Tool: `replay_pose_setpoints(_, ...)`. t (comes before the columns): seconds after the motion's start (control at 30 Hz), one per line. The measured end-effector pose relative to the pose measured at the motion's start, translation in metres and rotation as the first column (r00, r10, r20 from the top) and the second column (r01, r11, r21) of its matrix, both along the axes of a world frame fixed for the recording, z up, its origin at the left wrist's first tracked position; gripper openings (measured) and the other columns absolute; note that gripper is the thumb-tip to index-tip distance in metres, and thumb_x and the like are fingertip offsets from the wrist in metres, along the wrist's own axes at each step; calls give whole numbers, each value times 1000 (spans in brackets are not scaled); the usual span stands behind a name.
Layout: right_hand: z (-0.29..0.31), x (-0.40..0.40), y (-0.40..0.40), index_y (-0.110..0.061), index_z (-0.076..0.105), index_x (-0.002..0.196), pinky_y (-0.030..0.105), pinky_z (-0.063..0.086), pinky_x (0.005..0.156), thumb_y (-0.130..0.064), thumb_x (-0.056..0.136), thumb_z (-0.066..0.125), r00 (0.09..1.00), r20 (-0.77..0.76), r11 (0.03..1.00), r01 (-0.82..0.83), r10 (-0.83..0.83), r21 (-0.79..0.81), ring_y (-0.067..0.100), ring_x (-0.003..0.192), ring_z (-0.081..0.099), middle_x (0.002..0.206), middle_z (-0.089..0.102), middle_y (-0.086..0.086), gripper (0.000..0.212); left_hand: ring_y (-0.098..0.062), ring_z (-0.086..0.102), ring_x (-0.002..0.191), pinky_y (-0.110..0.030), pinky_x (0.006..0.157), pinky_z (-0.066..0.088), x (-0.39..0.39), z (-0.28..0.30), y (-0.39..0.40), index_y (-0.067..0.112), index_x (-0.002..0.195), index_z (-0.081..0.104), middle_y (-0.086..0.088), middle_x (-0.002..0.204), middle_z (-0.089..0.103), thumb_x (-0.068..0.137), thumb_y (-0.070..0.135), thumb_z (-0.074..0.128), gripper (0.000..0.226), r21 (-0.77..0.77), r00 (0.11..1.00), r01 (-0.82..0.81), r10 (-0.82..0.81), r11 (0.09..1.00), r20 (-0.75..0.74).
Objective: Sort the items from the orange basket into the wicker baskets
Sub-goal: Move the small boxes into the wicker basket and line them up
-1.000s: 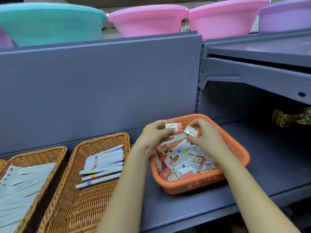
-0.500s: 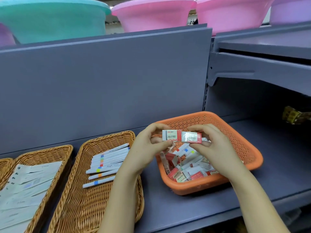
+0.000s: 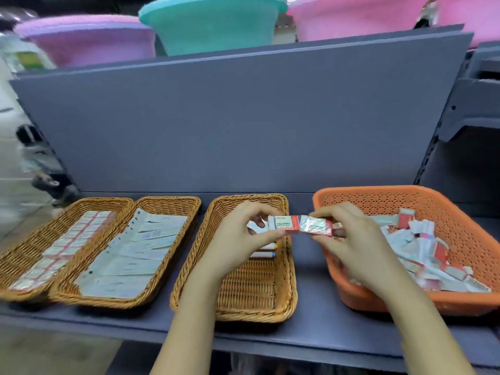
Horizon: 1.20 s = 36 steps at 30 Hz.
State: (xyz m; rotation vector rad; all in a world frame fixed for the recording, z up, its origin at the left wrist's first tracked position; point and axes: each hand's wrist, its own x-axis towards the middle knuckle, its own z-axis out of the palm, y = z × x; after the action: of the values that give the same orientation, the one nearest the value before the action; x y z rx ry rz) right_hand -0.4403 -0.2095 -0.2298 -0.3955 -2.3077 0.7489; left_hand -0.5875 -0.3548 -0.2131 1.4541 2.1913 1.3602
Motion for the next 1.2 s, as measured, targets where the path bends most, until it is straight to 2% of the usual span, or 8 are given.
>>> replay_pose_setpoints(0.1, 2, -21, -23, -22, 65, 101, 12, 44, 81, -5, 76, 73, 998, 36, 999, -45, 44, 24, 1, 87, 51, 97, 55, -8, 31, 5, 49, 93, -12, 69, 45, -17, -1, -31, 39, 98, 59, 21, 98, 55, 81, 30, 72, 23, -40, 997, -62, 60, 997, -54)
replay_pose_setpoints(0.2, 2, -47, -54, -25, 63, 101, 3, 35, 80, -9, 76, 73, 995, 92, 998, -40, 34, 57, -3, 87, 50, 97, 52, -12, 32, 2, 49, 89, -11, 69, 42, -39, -1, -66, 32, 101, 63, 16, 95, 56, 80, 25, 74, 24, -55, 990, -84, 77, 995, -118)
replay_pose_setpoints(0.3, 2, -76, -92, -29, 58, 102, 10, 35, 79, -13, 79, 71, 991, 126, 996, -62, 54, 63, 4, 93, 49, 99, 51, -13, 31, 1, 49, 83, -8, 68, 37, -66, 1, -103, 26, 103, 66, 10, 95, 60, 80, 19, 74, 25, -67, 983, -83, 71, 994, -169)
replay_pose_setpoints(0.37, 2, -96, -118, -24, 59, 103, 11, 36, 78, -12, 80, 69, 989, 130, 995, -74, 65, 70, 5, 91, 46, 98, 52, -10, 28, 0, 50, 81, -6, 68, 36, -84, 1, -128, 28, 102, 65, 11, 99, 60, 81, 18, 73, 25, -71, 980, -92, 77, 993, -184)
replay_pose_setpoints(0.5, 1, -137, -162, -18, 62, 97, 25, 39, 77, -11, 78, 68, 987, 147, 988, -85, 65, 133, 13, 89, 50, 92, 55, -5, 21, -2, 53, 80, -5, 69, 36, -118, 0, -175, 28, 104, 64, 18, 95, 55, 82, 26, 73, 24, -108, 969, -128, 101, 986, -226)
replay_pose_setpoints(0.63, 3, -170, -191, -13, 62, 99, 20, 27, 72, -14, 80, 67, 979, 194, 972, -103, 62, 210, 16, 89, 47, 89, 49, -7, 20, -3, 53, 83, -13, 72, 41, -149, 0, -210, 39, 99, 57, 20, 96, 53, 82, 31, 71, 23, -160, 959, -152, 107, 975, -263)
replay_pose_setpoints(0.83, 12, -218, -218, -20, 59, 107, 26, 38, 84, -24, 82, 67, 948, 312, 962, -135, 55, 238, 15, 103, 46, 105, 56, -4, 26, -1, 51, 82, -9, 71, 38, -190, -1, -238, 31, 111, 61, 17, 96, 52, 84, 30, 70, 29, -223, 951, -202, 137, 954, -276)
replay_pose_setpoints(1.2, 5, -291, -229, -21, 57, 115, 24, 37, 89, -30, 84, 68, 903, 418, 943, -219, 98, 252, 14, 108, 45, 114, 54, -3, 34, -6, 53, 84, -12, 70, 39, -251, -5, -252, 36, 102, 61, 12, 101, 55, 82, 30, 72, 23, -253, 933, -307, 239, 917, -268)
